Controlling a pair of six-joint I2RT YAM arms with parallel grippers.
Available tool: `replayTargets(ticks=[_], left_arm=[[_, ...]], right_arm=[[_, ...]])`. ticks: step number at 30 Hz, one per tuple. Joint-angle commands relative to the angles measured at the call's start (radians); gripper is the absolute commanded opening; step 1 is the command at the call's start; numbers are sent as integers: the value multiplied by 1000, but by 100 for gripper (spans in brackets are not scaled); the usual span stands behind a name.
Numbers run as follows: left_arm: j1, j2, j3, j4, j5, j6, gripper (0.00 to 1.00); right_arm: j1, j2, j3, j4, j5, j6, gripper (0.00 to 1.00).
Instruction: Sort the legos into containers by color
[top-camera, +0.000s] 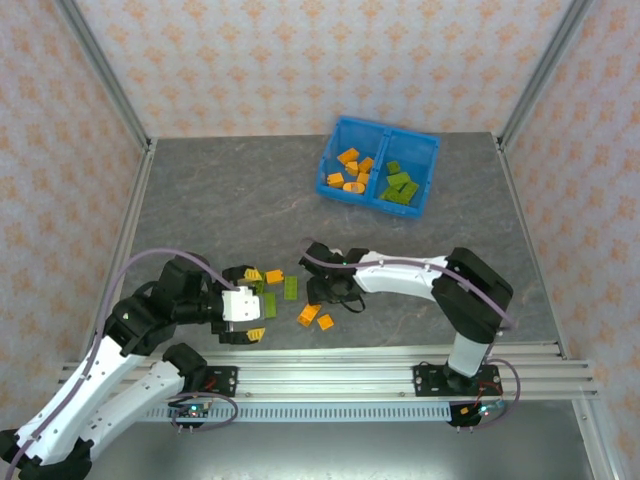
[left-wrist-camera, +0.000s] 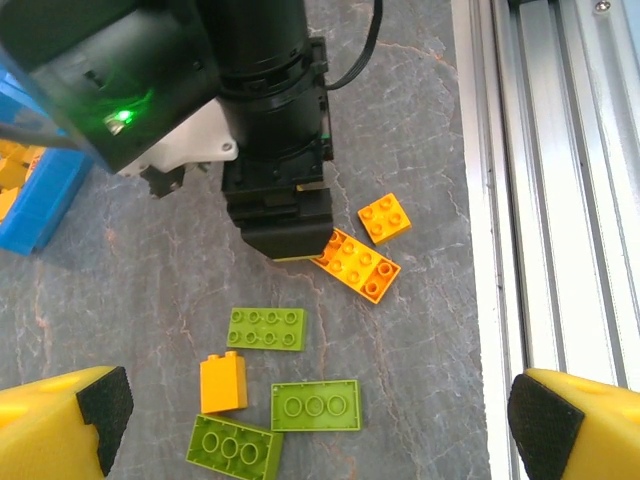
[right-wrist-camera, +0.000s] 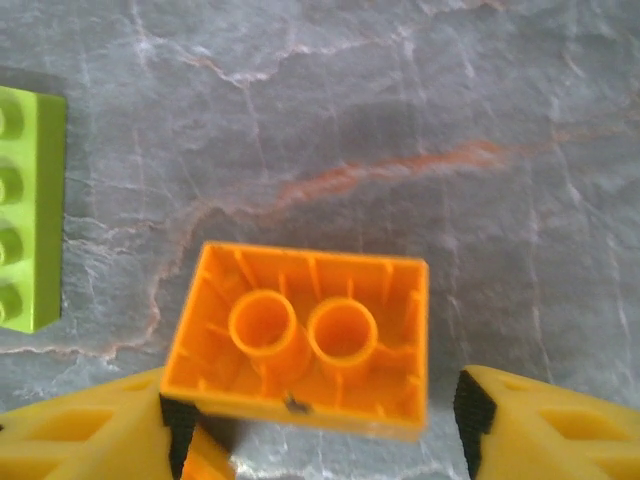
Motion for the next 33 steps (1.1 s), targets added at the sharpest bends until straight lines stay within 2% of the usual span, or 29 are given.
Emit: replayTargets(ticks=[1,7,10,13,18,22,27,30,33], left_arm=[[-4,-8,-14,56,34,9,100],[-5,-12,-26,60,26,-10,100],[-4,-36,-40,120,12,-53,100],[-4,-70,-55,256,-28,-170,100],[-4,-90,-66,465,-62,-390,100],[-5,-63,-25,502,-106,-526,100],[-11,-23,32,494,-206,-705,100],[-14,7,71,438,-260,-781,100],[-15,33,109,374,-279,-800,100]], right_arm=[[3,31,45,18,46,23,60],[3,7,69,-1,62,19,41],[2,-48,105,-38,106,5,41],[-14,-101,170,-79,161,-30,41],[-143,-112,296,-47,221,-87,42],[-262,6,448,-25,240,-134,43],[-384,255,731,-56,259,-185,43],[-432,431,965,-149,244,-219,43],[-469,583,1180,-242,232,-205,42]])
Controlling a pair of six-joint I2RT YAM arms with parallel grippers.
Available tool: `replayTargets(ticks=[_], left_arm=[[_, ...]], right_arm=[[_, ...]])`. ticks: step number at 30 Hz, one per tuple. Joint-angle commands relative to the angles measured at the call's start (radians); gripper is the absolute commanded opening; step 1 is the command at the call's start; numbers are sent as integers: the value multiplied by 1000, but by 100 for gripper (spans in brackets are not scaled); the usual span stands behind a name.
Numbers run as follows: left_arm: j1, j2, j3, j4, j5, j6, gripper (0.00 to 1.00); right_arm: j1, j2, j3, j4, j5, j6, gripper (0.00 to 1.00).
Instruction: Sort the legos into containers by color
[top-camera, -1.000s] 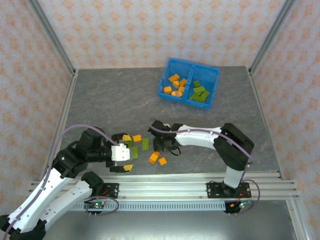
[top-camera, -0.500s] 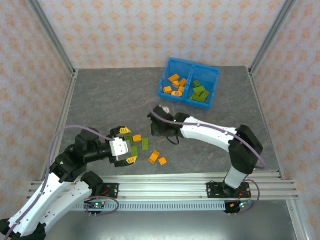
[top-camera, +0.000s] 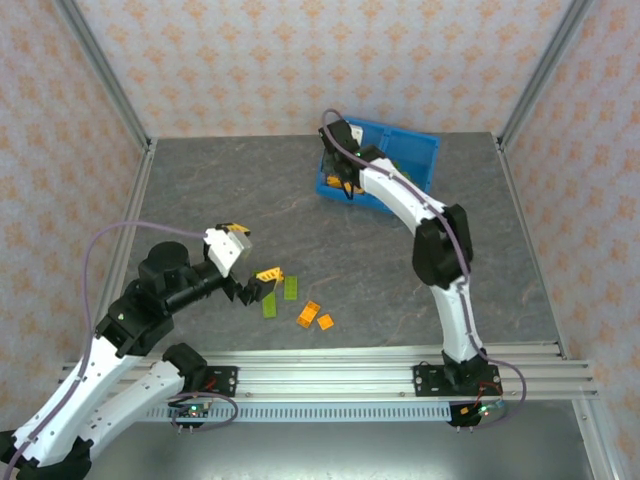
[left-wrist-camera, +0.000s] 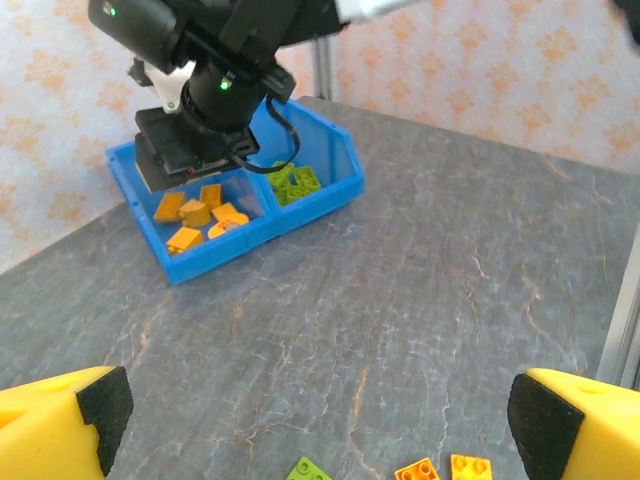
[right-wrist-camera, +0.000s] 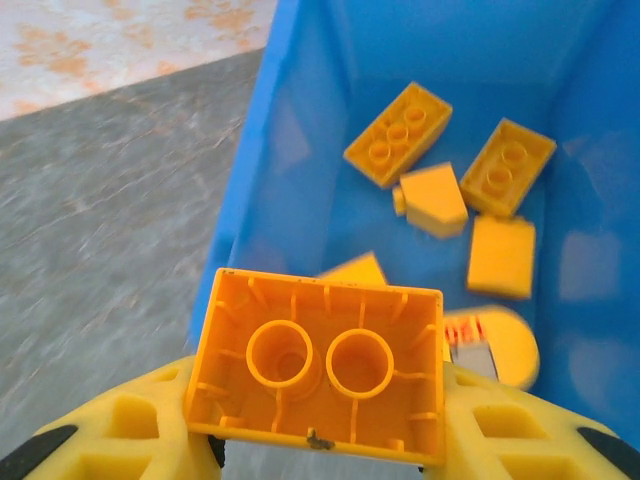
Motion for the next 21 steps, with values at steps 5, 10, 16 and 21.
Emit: replayTargets(ticks=[5,10,16,21], left_arm=[[-10,44,103,-108,-155,-213,100],[-9,101,145,-174,-207,-349,100],[-9,172,182,-251,-278,-445,100],[-8,258,198,-373,-444,-593,98]], right_arm=[[-66,137,170,-76,-34,36,43],[-87,257,334,-140,-82,38,46],[-86,257,429,-169,-82,16,63],[-88,163,398,-180,-73,2,64]])
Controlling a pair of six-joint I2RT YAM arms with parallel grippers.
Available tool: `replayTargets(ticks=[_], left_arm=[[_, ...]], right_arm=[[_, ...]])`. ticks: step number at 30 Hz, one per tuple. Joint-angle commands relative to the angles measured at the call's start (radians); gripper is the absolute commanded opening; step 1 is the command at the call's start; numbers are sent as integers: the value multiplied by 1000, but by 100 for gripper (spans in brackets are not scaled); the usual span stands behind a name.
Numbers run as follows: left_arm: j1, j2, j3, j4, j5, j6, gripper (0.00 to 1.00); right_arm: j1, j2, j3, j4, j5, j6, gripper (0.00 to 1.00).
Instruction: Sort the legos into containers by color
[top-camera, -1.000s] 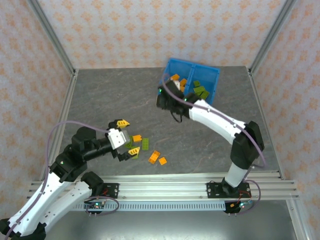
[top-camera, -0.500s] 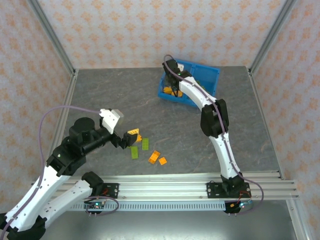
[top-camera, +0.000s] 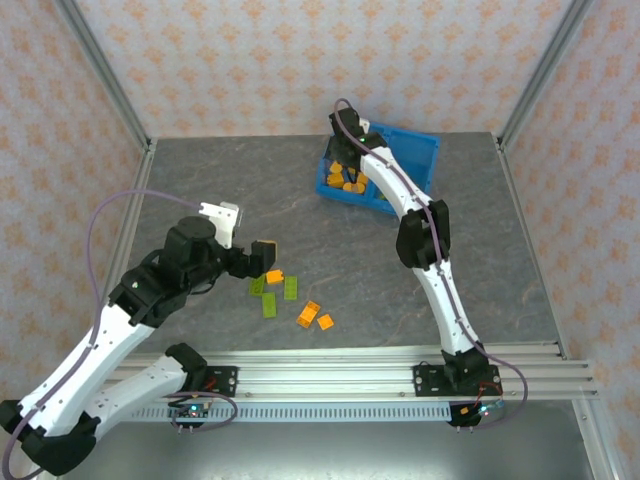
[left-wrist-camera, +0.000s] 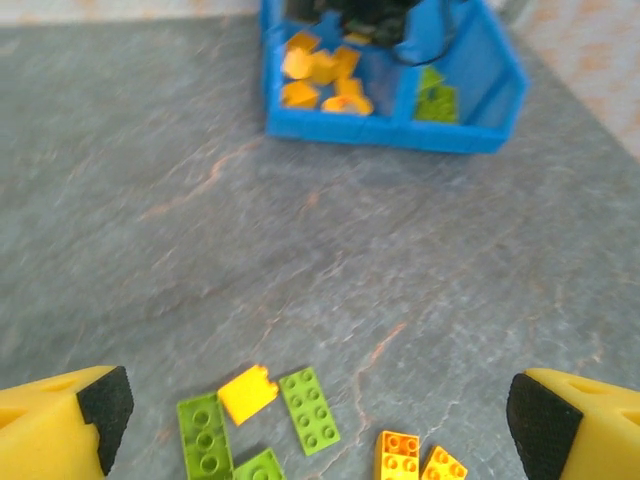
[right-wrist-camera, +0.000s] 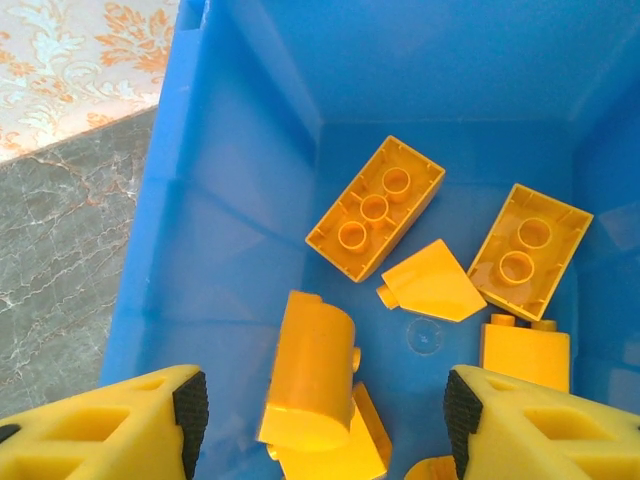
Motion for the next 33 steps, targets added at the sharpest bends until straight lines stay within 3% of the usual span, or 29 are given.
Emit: replayTargets(ticks=[1,4,9,11,14,19,22,26,33], left_arm=[[-8,66,44,-151,-151,-155,97],[-6,166,46,-209,-162,-273,94],[-7,303,-6,-146,-41,-394,96],[-6,353,-31,-118,-44,-431,96],[-5,440,-25,-128,-87,-396,95],[1,535,-29,-134,-165,-339,82],[16,583,-66,-94,-128,-319,79],[37,659,-103,-23,-66,-320,73],[40,733,-124,27,-105,-329,64]], right_arm=[[2,-137,-4,-50,-1,-20,63],[2,-249,-88,-47,-73,-20,62],[42,-589,-527,126,-249,-64,65],[70,-735,-697,172,-305,-91,66],[125,-926,-895,201,-351,-118,69],[190,-1153,-1144,212,-365,-53,76],[206,-1245,-1265,265,-422,18,82],[230,-1310,-1426,351,-572,69,83],[317,-1310,-1500,354,-700,69,83]])
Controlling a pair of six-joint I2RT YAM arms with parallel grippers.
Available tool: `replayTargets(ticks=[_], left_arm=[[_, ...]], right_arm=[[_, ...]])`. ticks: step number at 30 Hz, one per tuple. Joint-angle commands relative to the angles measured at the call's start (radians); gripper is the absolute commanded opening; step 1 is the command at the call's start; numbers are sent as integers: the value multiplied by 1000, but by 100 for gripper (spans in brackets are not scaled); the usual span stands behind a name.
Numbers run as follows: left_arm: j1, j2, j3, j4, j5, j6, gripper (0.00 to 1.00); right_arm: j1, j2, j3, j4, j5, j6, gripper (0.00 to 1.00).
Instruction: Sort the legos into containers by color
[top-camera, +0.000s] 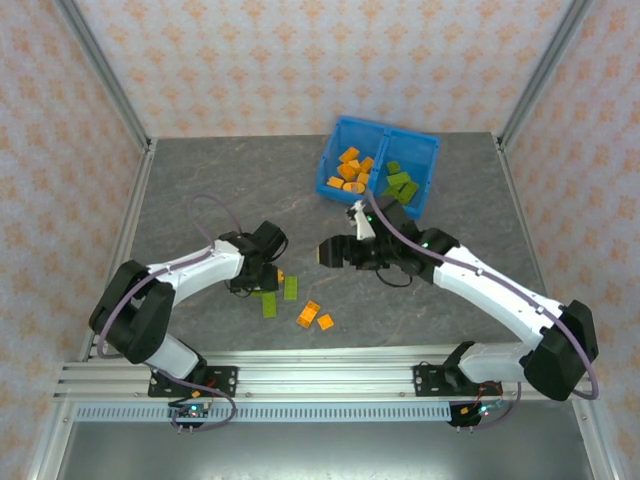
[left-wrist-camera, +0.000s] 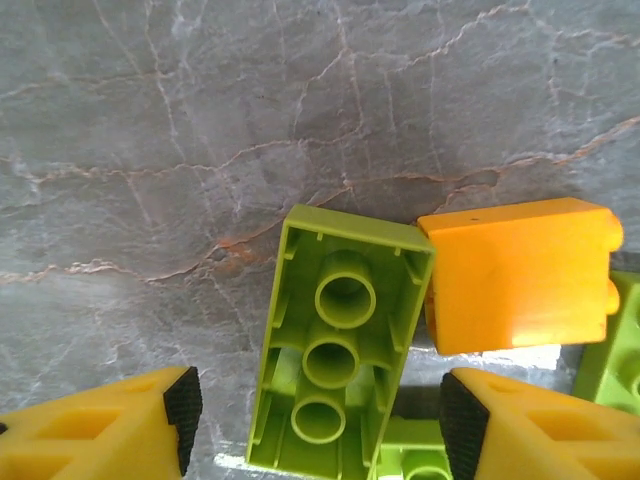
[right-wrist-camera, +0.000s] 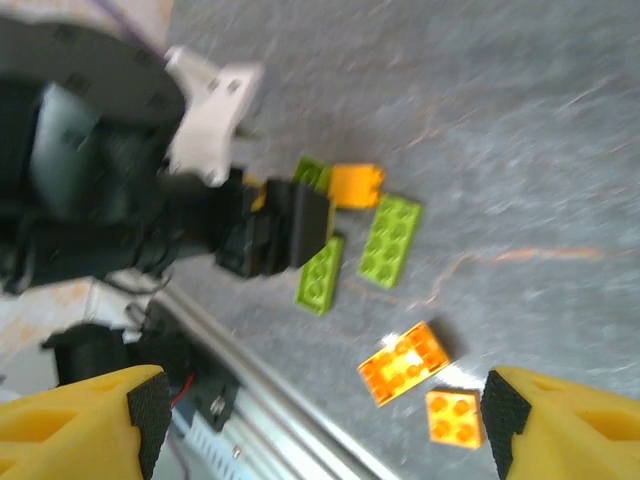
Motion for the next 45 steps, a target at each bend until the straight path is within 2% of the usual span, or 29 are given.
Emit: replayTargets(ticks=[1,5,8,15,19,22,24,29,36,45], left_arm=[[7,32,-2,47,-33,3,63],[9,69,-4,63,-26,-3,58],[9,77,-14,80,-14,-11,48],[14,37,-2,58,2,-18,39],[14,-56,58,49,52,-30,36],[-5,-124,107,164,149,-91,34],[-42,-115,192,206,143,-99,32],[-141,101,569,220,104,9,31],[-207,508,1102,236,111,167,30],[-209,1009,1749,196,148,212,28]], right_arm=[[29,-13,-17,79,-105,29,82],[46,17,-9,91,-86,41,81],[46,30,-1,104,-57,56,81],[46,24,6,135,-6,84,81],[46,-31,-11,117,135,97,81],[46,-104,-39,119,254,111,82],[46,-155,-51,108,352,122,83],[46,-313,-92,39,634,152,88],[44,-463,-102,-73,847,168,91],[44,-586,-144,-97,872,181,94]])
